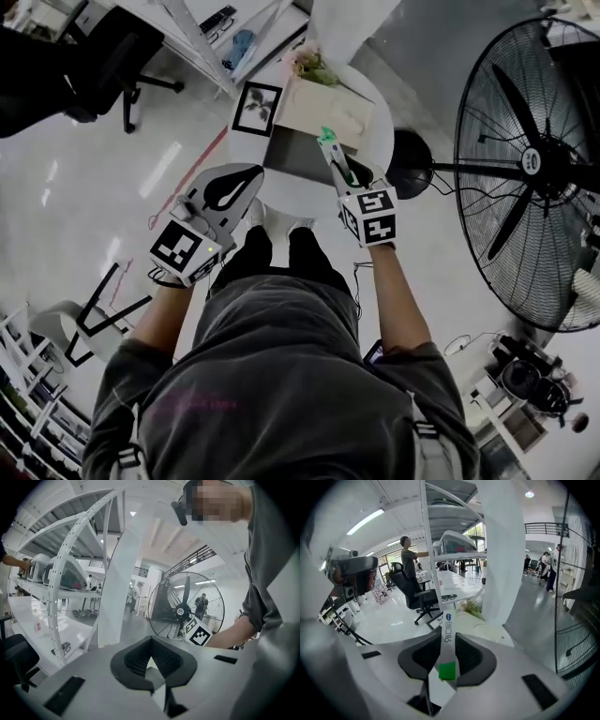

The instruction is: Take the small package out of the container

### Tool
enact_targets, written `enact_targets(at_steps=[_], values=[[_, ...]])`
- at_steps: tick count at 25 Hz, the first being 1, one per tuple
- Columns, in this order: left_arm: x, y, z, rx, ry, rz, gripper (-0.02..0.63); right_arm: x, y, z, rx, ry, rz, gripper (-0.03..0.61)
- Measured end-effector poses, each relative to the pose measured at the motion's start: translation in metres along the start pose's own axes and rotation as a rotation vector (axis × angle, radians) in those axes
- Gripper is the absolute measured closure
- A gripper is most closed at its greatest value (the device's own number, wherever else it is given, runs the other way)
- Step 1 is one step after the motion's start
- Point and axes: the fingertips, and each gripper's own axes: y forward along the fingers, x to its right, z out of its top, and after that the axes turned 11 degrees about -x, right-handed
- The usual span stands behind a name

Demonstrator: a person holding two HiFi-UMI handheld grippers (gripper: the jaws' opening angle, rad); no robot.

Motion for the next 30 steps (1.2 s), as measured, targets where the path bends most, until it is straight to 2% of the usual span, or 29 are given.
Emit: enact_targets(at_steps=[18,30], values=[[0.019,-0.01,0.051,0.058,0.12,-0.052,0.6,-0.007,-0.083,0.038,0.188,0.042,-0.063,0.472],[0.025,-0.009,0.076,0.089,0.165,-0.087,0.6,-0.014,-0.133,0.066,0.301,0.019,-0.097,0.472]])
